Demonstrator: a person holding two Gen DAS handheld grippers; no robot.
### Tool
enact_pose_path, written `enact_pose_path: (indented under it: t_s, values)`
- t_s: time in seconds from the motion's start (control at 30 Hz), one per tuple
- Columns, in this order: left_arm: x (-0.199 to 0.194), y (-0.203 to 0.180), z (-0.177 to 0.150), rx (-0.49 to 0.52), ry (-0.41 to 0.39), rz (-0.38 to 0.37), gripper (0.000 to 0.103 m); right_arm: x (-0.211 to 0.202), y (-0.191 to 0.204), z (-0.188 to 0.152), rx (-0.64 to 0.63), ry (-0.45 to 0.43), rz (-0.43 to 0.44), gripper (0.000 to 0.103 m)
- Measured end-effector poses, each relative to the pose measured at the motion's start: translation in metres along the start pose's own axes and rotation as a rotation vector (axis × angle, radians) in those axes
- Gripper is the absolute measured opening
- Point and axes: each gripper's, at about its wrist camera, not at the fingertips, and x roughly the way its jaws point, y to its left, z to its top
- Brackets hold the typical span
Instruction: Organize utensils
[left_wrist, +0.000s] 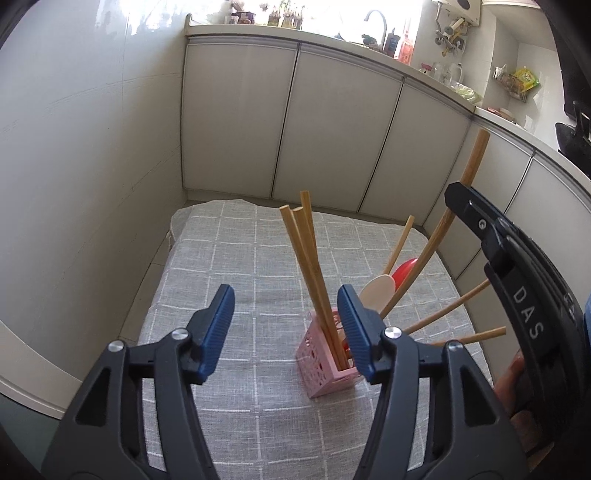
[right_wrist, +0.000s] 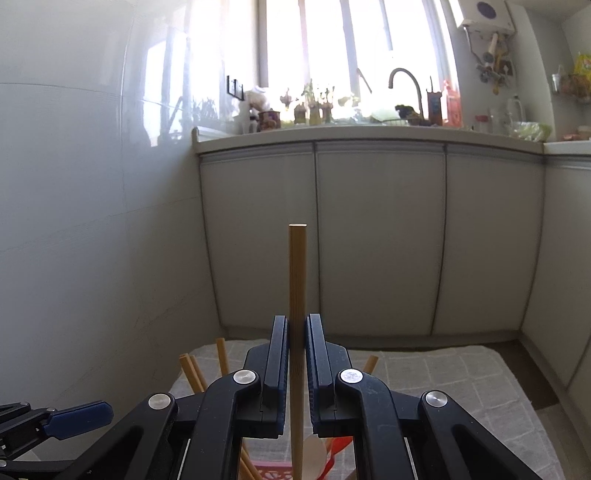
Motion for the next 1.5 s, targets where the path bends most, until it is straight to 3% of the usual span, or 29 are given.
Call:
enact_pose_path:
  t_s: [0.1,0.13,0.37,0.73,1.1,1.17,1.23,1.33,1.5]
  values:
    - [0.004,0.003,-0.001,-0.005,0.021,0.013,0.063,-0.004,-0.003,0.000,0.018,0.002,0.014,0.049]
    - [0.004,0.003,-0.001,-0.007,0.026,0.014,0.065,-0.008,-0.005,0.001,0.024,-0.008,0.016,0.052]
    - [0.001,0.005,-0.004,0.003,0.040,0.031,0.075,-0.039,-0.016,0.019,0.065,-0.041,0.024,0.064]
    - [-0.017,0.011,-0.015,-0.019,0.068,0.038,0.077,-0.083,-0.053,0.030,0.167,-0.025,0.012,0.075]
    - [-0.039,0.012,-0.035,-0.030,0.112,0.049,0.078,-0.099,-0.063,0.007,0.177,0.137,-0.007,0.076]
    - [-0.050,0.006,-0.040,-0.010,0.112,0.058,0.084,-0.106,-0.063,0.001,0.179,0.166,-0.015,0.078]
    - [-0.064,-0.001,-0.045,0.010,0.109,0.070,0.087,-0.118,-0.063,-0.001,0.186,0.183,-0.027,0.083]
    - [-0.088,-0.012,-0.050,0.046,0.091,0.101,0.100,-0.140,-0.064,-0.001,0.184,0.205,-0.052,0.090]
    - [-0.134,-0.030,-0.058,0.075,0.067,0.184,0.102,-0.191,-0.058,0.008,0.155,0.252,-0.092,0.102]
